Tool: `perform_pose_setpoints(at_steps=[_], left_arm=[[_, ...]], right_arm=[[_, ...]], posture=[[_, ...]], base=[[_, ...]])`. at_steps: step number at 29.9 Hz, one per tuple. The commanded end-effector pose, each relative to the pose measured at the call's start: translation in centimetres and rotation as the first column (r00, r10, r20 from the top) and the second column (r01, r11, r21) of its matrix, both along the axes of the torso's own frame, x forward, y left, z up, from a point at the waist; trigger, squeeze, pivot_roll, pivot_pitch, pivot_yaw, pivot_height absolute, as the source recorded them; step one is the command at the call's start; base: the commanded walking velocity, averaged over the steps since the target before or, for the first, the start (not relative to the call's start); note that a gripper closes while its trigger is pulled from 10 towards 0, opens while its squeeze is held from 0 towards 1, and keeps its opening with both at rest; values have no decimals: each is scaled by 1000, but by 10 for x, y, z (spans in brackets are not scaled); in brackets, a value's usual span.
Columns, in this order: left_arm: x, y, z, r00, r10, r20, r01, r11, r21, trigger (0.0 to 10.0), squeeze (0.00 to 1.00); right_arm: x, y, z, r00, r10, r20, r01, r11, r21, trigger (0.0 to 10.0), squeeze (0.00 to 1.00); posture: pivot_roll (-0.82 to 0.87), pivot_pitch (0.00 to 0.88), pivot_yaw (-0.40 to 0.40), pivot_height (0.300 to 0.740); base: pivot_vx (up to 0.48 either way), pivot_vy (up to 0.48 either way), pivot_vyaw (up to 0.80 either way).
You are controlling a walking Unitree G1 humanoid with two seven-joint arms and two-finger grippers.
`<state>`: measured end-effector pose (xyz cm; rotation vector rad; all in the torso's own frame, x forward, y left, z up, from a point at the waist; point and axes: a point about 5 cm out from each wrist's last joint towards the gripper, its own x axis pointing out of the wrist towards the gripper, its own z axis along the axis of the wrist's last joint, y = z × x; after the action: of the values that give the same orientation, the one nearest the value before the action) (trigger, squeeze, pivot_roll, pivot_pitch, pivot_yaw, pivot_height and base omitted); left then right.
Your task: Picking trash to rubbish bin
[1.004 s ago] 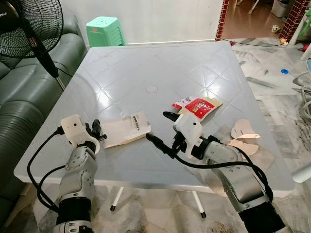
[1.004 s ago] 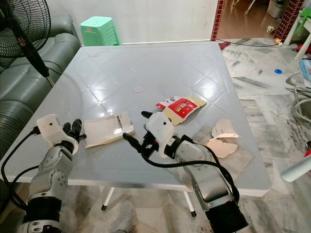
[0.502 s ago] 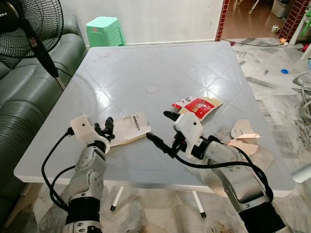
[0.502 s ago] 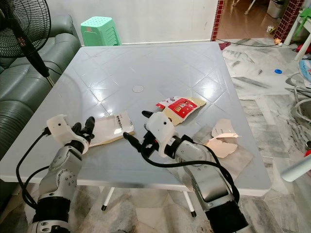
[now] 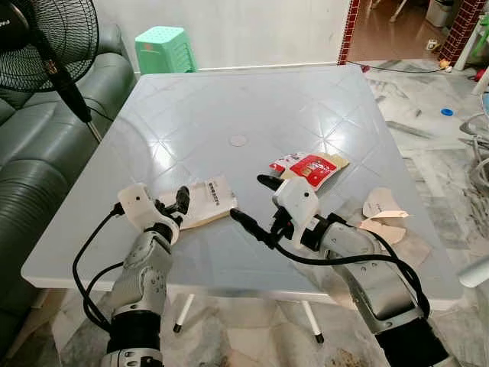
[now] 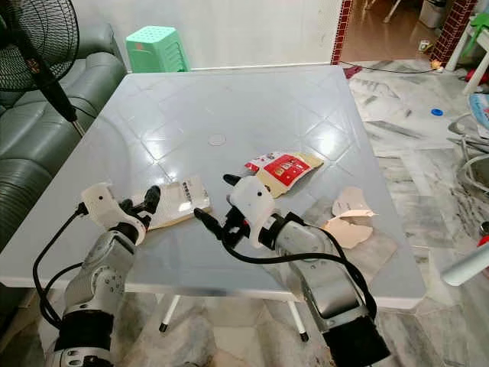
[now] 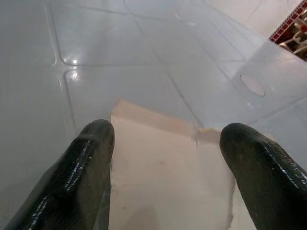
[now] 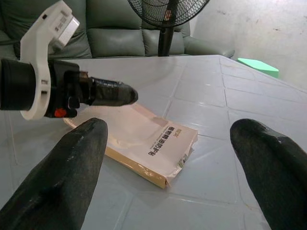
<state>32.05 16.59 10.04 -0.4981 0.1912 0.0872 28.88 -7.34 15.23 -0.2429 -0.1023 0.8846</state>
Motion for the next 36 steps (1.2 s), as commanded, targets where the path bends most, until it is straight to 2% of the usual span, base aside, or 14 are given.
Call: perform_pose_setpoints(at_steps=[1, 7, 12, 13, 14, 15, 21, 24, 28, 32, 36], left_arm=[[0, 1, 3, 1000, 3, -11, -4, 1000, -6, 10000, 1000], [-1, -8, -3, 997, -33, -63, 33, 999, -13, 10000, 1000], [-2, -14, -10, 990, -69, -121, 72, 997, 23, 10000, 1000], [-2, -13, -11, 989, -70, -131, 74, 997, 28, 10000, 937], [-3, -13, -12, 988, -70, -136, 75, 997, 31, 10000, 937], [-4, -13, -15, 985, -76, -152, 83, 996, 36, 10000, 0], [-3, -10, -9, 988, -54, -147, 59, 998, 34, 10000, 0], [-4, -1, -2, 991, -19, -134, 31, 996, 86, 10000, 0], [-6, 6, 0, 988, 18, -150, -3, 994, 106, 10000, 0], [-9, 8, 1, 987, 29, -161, -9, 993, 122, 10000, 0], [-11, 3, -2, 986, 5, -168, 10, 996, 90, 10000, 0]], right_arm=[[2, -1, 4, 1000, -5, 20, 5, 1000, -3, 10000, 125], [2, 0, 4, 1000, -3, 20, 3, 1000, -1, 10000, 125], [2, -2, 3, 1000, -8, 18, 8, 1000, -3, 10000, 125], [2, -2, 3, 1000, -9, 18, 9, 1000, -3, 10000, 125], [2, -2, 3, 1000, -9, 18, 9, 1000, -3, 10000, 125], [2, -2, 3, 1000, -10, 17, 10, 1000, -3, 10000, 129], [2, -2, 4, 1000, -13, 17, 13, 1000, 0, 10000, 125], [2, -2, 3, 1000, -14, 16, 14, 1000, 0, 10000, 129], [2, -2, 3, 1000, -13, 16, 13, 1000, -1, 10000, 125], [2, -2, 4, 1000, -14, 17, 14, 1000, 1, 10000, 125], [3, -2, 3, 1000, -14, 15, 14, 1000, 0, 10000, 125]], posture=[[-36, 41, 61, 740], [-32, 39, 60, 740], [-32, 39, 60, 740], [-38, 42, 61, 740], [-38, 42, 61, 740], [-39, 43, 62, 740], [-39, 44, 62, 740], [-39, 46, 63, 740], [-35, 48, 60, 740], [-34, 48, 61, 740], [-29, 45, 59, 740]], base=[[0, 0, 0], [0, 0, 0], [0, 0, 0], [0, 0, 0], [0, 0, 0], [0, 0, 0], [0, 0, 0], [0, 0, 0], [0, 0, 0], [0, 0, 0], [0, 0, 0]])
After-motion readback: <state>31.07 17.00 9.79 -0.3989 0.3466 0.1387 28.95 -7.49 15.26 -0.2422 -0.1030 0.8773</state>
